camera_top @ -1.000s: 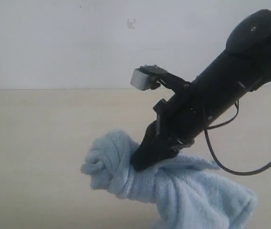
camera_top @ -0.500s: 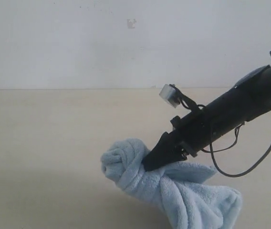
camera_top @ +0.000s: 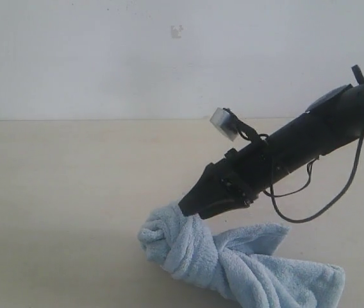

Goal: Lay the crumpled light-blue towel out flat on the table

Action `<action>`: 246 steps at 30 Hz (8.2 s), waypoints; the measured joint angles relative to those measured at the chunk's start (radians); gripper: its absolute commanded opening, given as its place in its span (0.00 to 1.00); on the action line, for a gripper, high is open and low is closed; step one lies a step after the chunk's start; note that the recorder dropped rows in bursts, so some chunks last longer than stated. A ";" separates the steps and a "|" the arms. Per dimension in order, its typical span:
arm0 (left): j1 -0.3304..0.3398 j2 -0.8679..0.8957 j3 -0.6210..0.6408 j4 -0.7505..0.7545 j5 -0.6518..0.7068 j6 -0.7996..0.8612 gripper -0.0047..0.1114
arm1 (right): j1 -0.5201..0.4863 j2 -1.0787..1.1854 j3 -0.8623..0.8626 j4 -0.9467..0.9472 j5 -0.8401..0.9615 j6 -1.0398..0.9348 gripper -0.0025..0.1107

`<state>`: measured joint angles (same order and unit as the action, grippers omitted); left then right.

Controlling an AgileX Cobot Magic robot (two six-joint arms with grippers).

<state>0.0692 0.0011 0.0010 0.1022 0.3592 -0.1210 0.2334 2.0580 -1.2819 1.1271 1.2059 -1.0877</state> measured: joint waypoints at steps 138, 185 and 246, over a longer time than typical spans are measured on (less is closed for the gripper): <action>-0.479 1.810 -1.123 -0.642 0.454 0.479 0.82 | 0.407 -0.417 0.224 -1.011 -0.409 0.861 0.02; -0.482 1.612 -1.008 -0.714 0.338 1.260 0.07 | 0.407 -0.415 0.224 -0.568 -0.471 0.371 0.38; -0.304 1.634 -0.927 -0.396 0.099 0.695 0.07 | 0.133 -0.302 0.216 -1.517 -0.656 1.268 0.02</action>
<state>-0.2348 1.6356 -0.9259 -0.2934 0.4585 0.5745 0.3659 1.7557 -1.0662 -0.3903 0.5497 0.1799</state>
